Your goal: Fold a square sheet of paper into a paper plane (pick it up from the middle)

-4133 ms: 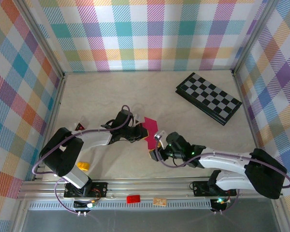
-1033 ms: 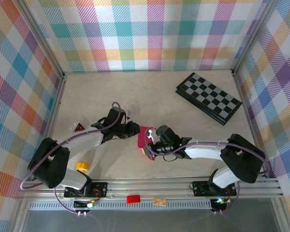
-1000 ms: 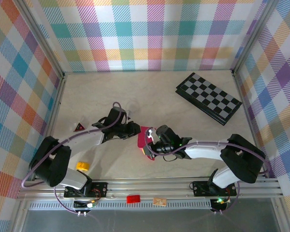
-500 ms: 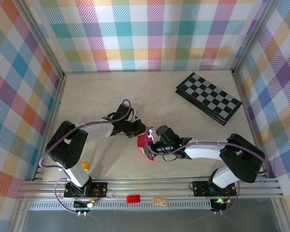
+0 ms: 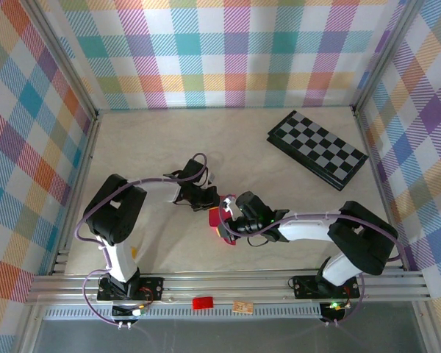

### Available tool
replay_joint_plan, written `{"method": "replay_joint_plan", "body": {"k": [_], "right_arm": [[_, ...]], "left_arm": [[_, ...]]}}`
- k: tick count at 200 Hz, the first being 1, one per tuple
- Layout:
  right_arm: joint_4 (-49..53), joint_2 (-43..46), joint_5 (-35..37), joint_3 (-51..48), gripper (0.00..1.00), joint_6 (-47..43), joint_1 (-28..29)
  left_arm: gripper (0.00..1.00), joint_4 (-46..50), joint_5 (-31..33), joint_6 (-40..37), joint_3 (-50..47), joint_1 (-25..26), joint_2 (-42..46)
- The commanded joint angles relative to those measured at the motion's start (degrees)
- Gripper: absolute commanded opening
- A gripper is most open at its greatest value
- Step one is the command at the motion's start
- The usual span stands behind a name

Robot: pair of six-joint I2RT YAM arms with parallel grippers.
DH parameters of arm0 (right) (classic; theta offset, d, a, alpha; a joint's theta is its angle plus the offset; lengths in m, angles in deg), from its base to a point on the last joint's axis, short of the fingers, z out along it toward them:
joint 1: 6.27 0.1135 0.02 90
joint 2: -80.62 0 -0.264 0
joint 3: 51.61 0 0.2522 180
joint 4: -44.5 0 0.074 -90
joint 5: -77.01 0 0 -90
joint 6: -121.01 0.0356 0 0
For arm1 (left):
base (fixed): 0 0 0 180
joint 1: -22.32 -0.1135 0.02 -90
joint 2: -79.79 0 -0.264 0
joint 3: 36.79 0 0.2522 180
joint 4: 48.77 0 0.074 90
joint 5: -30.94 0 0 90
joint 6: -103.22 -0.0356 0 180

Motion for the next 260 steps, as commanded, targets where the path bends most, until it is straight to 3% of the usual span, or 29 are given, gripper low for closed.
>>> {"method": "replay_joint_plan", "body": {"k": [1,85,260], "right_arm": [[0.2,-0.9,-1.7,1.6,0.06,0.4,-1.4],[4.6,-2.3,-1.0,2.2,0.06,-0.7,-5.5],[8.2,-3.6,4.3,3.3,0.06,1.0,-6.0]], "left_arm": [[0.07,1.9,1.9,-1.3,-1.7,-0.1,-1.9],[0.07,1.4,2.2,-1.2,-1.8,-0.1,-1.7],[0.07,1.3,2.6,-1.2,-2.4,-0.1,-1.1]]}}
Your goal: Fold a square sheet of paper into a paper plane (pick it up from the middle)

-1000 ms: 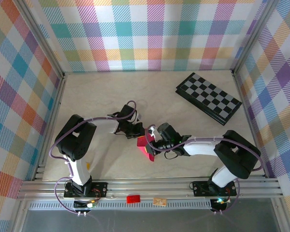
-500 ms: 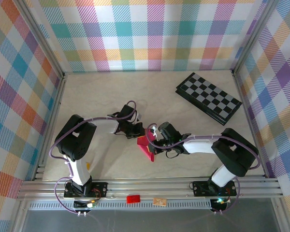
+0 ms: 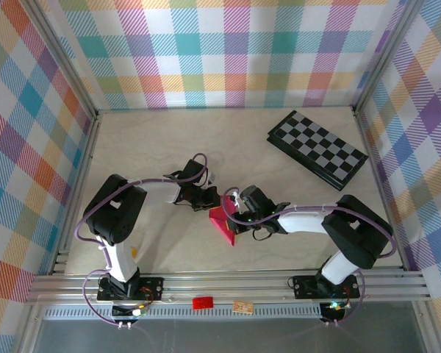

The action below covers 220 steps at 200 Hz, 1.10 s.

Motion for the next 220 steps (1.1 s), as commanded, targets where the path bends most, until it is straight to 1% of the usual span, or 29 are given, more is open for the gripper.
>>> {"method": "replay_joint_plan", "body": {"k": [1,69,220], "right_arm": [[1.3,-0.4,1.0,1.3,0.06,0.6,-0.4],[0.9,-1.1,1.7,1.3,0.06,1.8,-0.4],[1.3,-1.5,2.3,2.1,0.06,1.2,-0.8]], "left_arm": [[0.07,2.7,2.6,-0.7,-1.9,-0.1,-1.1],[0.07,2.7,2.5,-0.7,-1.9,-0.1,-1.0],[0.07,2.6,2.3,-0.6,-2.1,-0.1,-1.1]]}}
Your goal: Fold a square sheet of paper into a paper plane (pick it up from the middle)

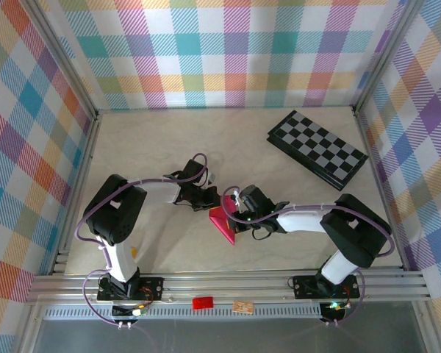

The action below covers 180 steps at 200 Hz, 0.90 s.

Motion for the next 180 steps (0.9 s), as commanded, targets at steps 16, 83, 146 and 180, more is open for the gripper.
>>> {"method": "replay_joint_plan", "body": {"k": [16,83,146,180], "right_arm": [[0.7,-0.9,0.3,1.4,0.06,-0.1,-0.5],[1.6,-0.7,0.3,1.4,0.06,-0.3,-0.5],[1.8,-0.9,0.6,1.5,0.06,-0.3,-0.6],[1.6,-1.4,0.7,1.5,0.06,-0.3,-0.6]], "left_arm": [[0.07,2.8,2.4,-0.6,-2.0,-0.1,-1.2],[0.07,2.8,2.4,-0.7,-2.1,-0.1,-1.1],[0.06,2.8,2.3,-0.6,-2.1,-0.1,-1.0],[0.06,2.9,2.3,-0.6,-2.0,-0.1,-1.0]]}}
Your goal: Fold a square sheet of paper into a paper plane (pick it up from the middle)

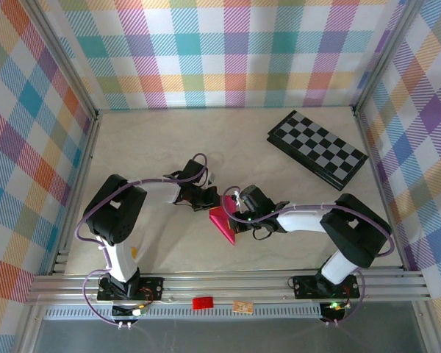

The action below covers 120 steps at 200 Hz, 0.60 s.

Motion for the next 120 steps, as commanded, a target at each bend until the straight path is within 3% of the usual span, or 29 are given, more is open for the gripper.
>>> {"method": "replay_joint_plan", "body": {"k": [1,120], "right_arm": [[0.6,-1.3,0.4,1.5,0.06,-0.3,-0.4],[0.8,-1.8,0.4,1.7,0.06,-0.2,-0.4]], "left_arm": [[0.06,2.9,2.3,-0.6,-2.0,-0.1,-1.0],[0.06,2.9,2.4,-0.7,-1.8,-0.1,-1.0]]}}
